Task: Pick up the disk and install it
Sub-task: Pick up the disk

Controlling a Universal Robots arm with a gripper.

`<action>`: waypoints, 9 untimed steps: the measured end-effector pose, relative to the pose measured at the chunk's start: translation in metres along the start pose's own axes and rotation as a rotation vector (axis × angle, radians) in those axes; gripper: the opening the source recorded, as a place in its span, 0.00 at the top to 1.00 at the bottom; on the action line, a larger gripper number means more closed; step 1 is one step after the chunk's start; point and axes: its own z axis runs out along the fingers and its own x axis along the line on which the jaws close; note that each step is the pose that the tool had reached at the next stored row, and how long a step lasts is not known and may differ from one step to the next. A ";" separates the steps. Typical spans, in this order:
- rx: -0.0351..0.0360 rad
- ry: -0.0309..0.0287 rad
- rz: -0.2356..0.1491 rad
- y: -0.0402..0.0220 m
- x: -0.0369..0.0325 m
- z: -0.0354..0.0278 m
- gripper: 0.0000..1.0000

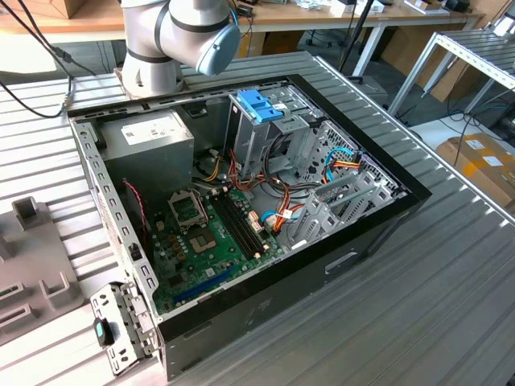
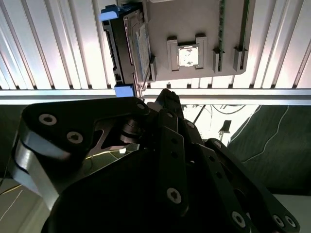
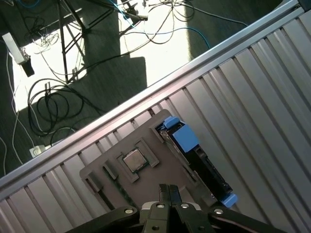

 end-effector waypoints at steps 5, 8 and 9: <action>-0.0004 0.0006 -0.014 0.0000 0.0000 0.0000 0.89; -0.0006 0.0010 -0.022 0.0000 0.0000 0.0000 0.89; -0.0006 0.0011 -0.024 0.0000 0.0000 0.0000 0.89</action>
